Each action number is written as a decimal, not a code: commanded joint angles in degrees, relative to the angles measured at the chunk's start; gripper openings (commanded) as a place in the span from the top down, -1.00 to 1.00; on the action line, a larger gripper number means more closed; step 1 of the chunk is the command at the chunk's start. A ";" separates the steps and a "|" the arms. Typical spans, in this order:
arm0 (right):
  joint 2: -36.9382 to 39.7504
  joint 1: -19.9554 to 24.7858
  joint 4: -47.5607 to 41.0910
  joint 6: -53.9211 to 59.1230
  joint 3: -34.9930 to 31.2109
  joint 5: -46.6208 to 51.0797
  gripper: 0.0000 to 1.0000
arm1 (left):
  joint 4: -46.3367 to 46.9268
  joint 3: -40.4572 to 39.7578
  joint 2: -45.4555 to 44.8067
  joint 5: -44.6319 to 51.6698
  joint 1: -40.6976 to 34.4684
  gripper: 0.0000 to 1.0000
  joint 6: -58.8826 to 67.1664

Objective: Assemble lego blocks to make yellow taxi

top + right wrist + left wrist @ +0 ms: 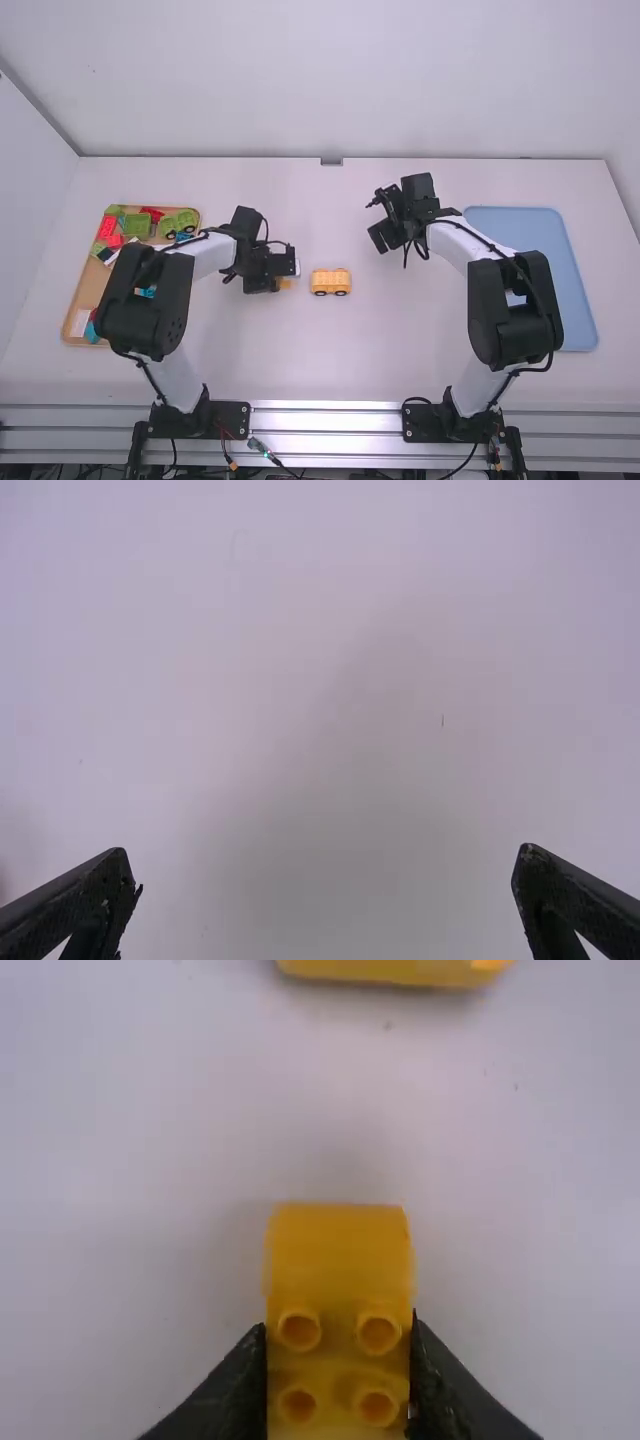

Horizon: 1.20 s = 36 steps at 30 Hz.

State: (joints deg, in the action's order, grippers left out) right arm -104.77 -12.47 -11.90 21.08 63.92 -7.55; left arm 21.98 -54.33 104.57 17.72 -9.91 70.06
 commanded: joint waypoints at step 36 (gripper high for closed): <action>1.07 2.47 -4.68 26.77 0.33 -31.19 -0.97 | -0.04 0.50 2.82 31.36 12.55 -0.97 18.01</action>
State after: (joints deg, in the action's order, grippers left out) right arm -104.77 -10.96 -15.97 38.61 63.92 -26.44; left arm 21.54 -54.33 105.38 40.73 2.15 84.93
